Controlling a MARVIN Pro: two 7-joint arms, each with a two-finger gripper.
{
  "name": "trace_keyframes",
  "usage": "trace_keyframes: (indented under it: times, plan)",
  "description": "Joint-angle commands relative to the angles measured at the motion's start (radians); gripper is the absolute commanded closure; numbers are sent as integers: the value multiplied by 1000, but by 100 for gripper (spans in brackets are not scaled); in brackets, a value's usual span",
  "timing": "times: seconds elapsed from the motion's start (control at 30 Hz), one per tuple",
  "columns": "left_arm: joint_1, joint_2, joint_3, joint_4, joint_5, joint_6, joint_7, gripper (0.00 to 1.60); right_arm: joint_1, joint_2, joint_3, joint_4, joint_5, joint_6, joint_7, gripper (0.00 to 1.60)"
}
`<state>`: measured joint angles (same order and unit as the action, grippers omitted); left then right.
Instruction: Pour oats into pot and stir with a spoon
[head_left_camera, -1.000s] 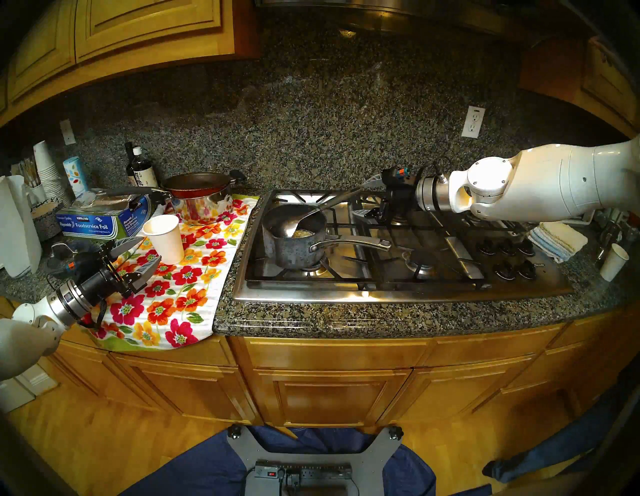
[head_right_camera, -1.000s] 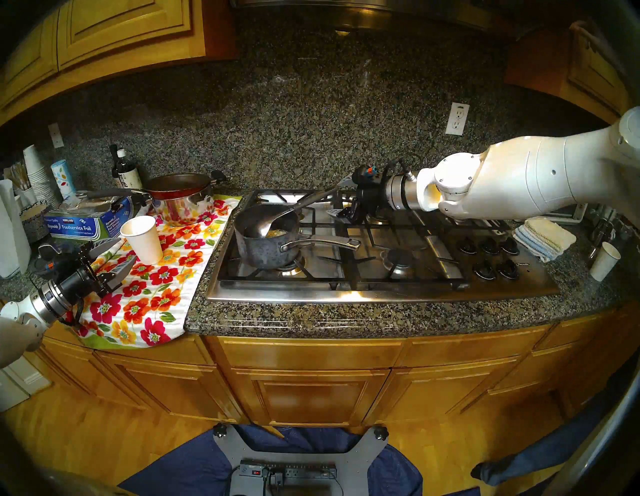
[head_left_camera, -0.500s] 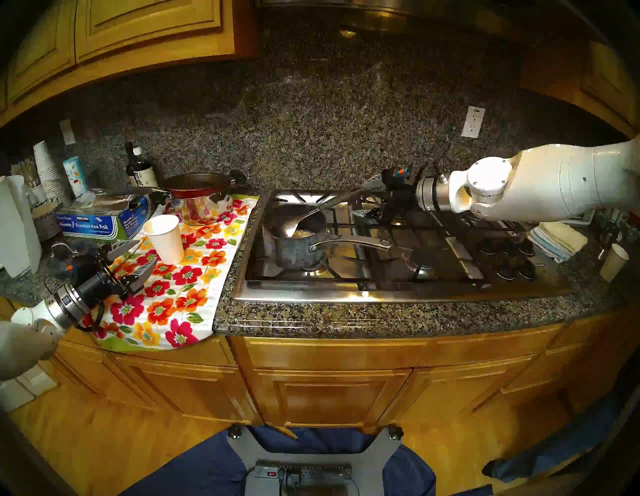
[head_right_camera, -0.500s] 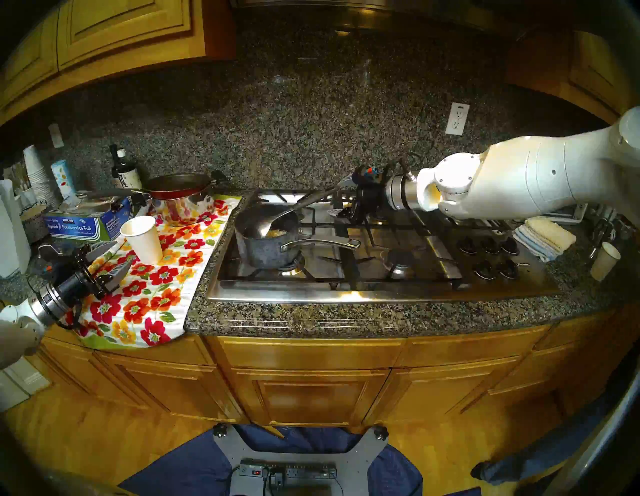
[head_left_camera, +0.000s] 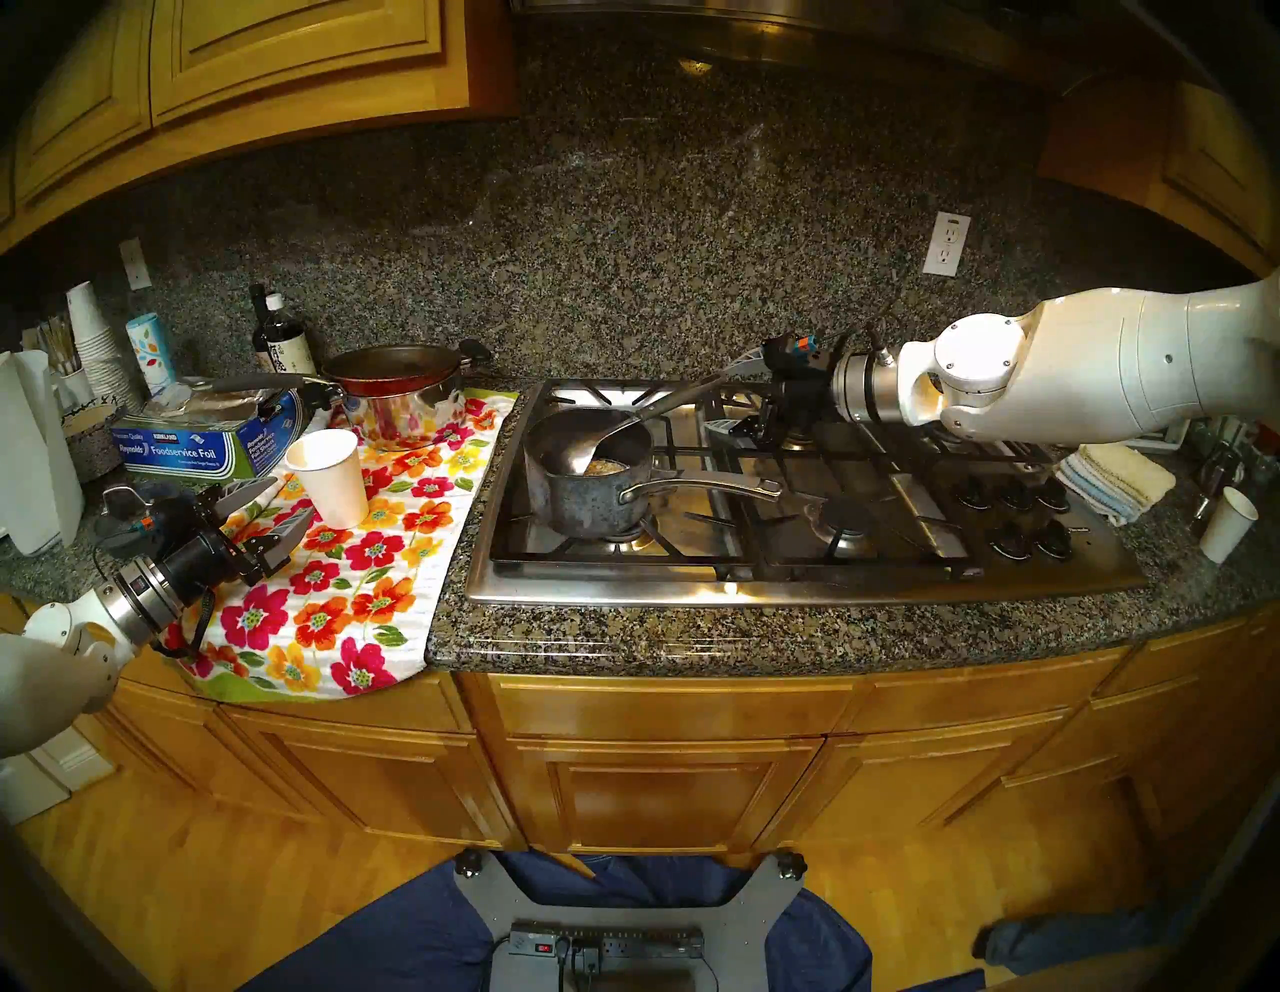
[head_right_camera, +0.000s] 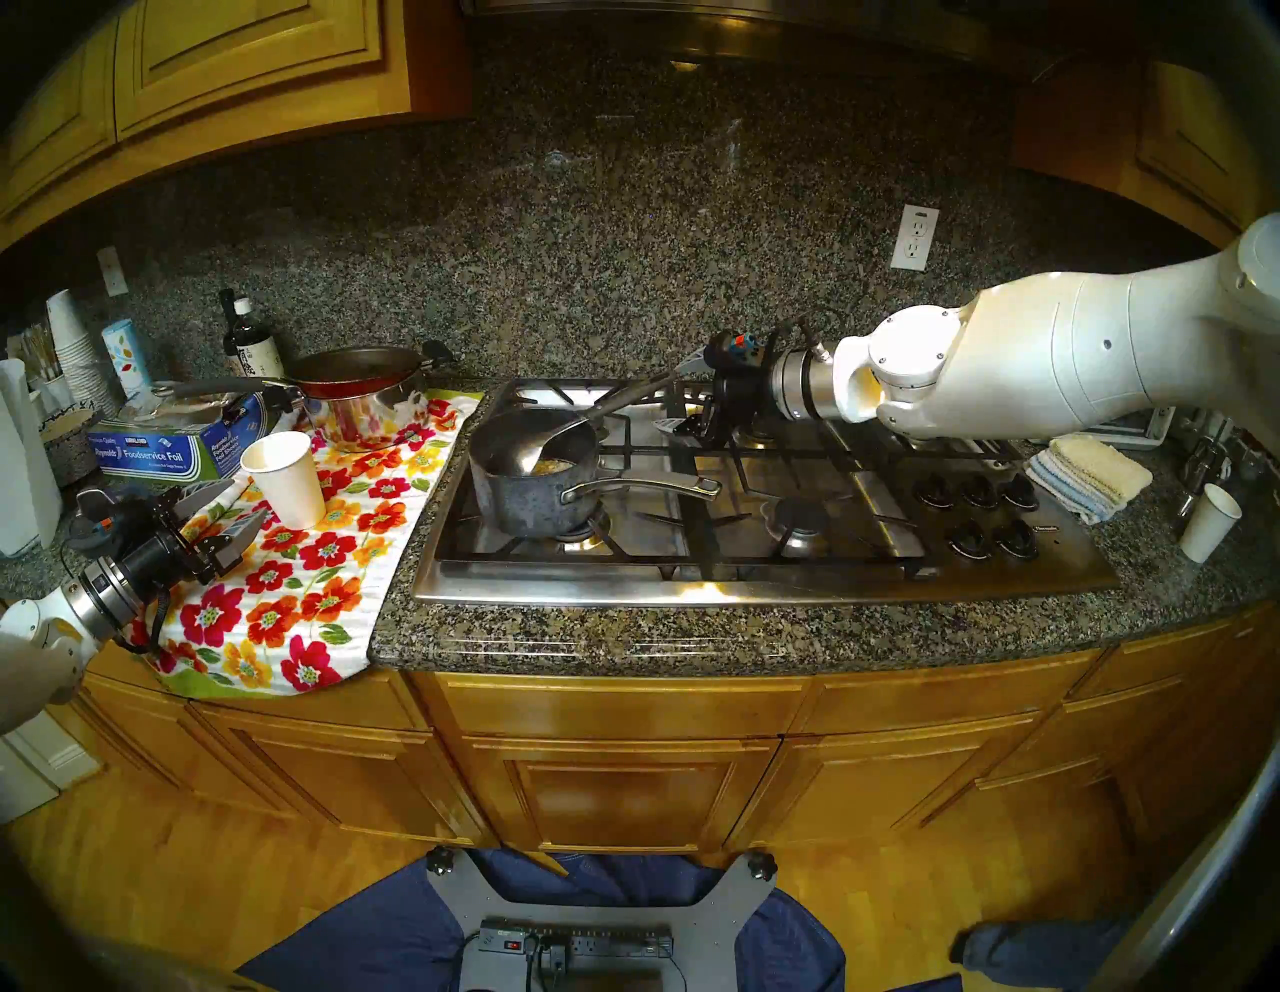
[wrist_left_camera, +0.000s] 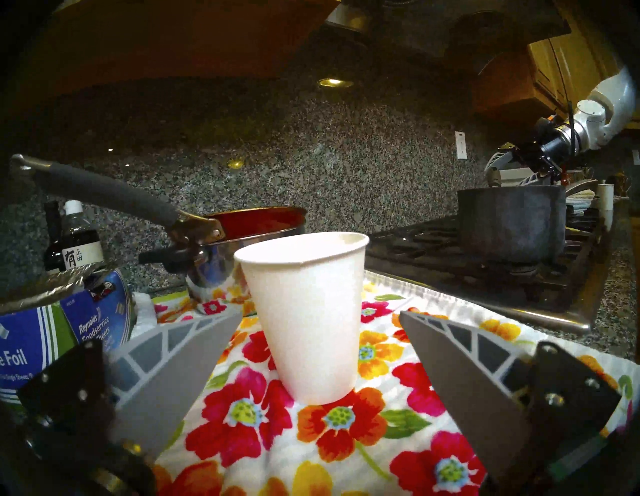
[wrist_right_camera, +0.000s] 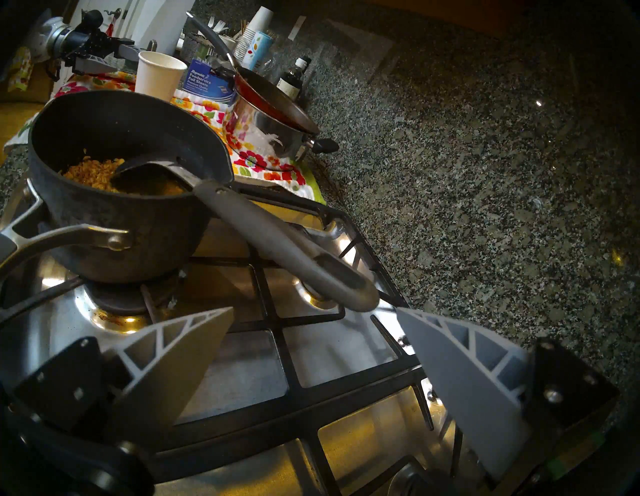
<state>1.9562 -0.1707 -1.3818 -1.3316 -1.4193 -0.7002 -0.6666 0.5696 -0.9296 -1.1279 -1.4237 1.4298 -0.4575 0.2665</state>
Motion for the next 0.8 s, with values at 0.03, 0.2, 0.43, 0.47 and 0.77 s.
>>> trace_keyframes:
  times: [0.03, 0.2, 0.43, 0.47, 0.77]
  plan:
    - [-94, -31, -12, -4, 33, 24, 10, 0, 34, 0, 19, 9, -1, -9, -4, 0]
    - [-119, -51, -8, -3, 54, 42, 12, 0, 34, 0, 19, 9, -1, -9, -4, 0]
    - [-168, -83, 0, 6, 88, 75, 18, 0, 34, 0, 19, 9, 0, -9, -3, 0]
    - [-179, -91, 1, 10, 97, 81, 18, 0, 34, 0, 19, 9, 0, -9, -3, 0]
    - [-237, -126, 9, 26, 136, 112, 15, 0, 34, -1, 19, 9, 0, -9, -3, 0]
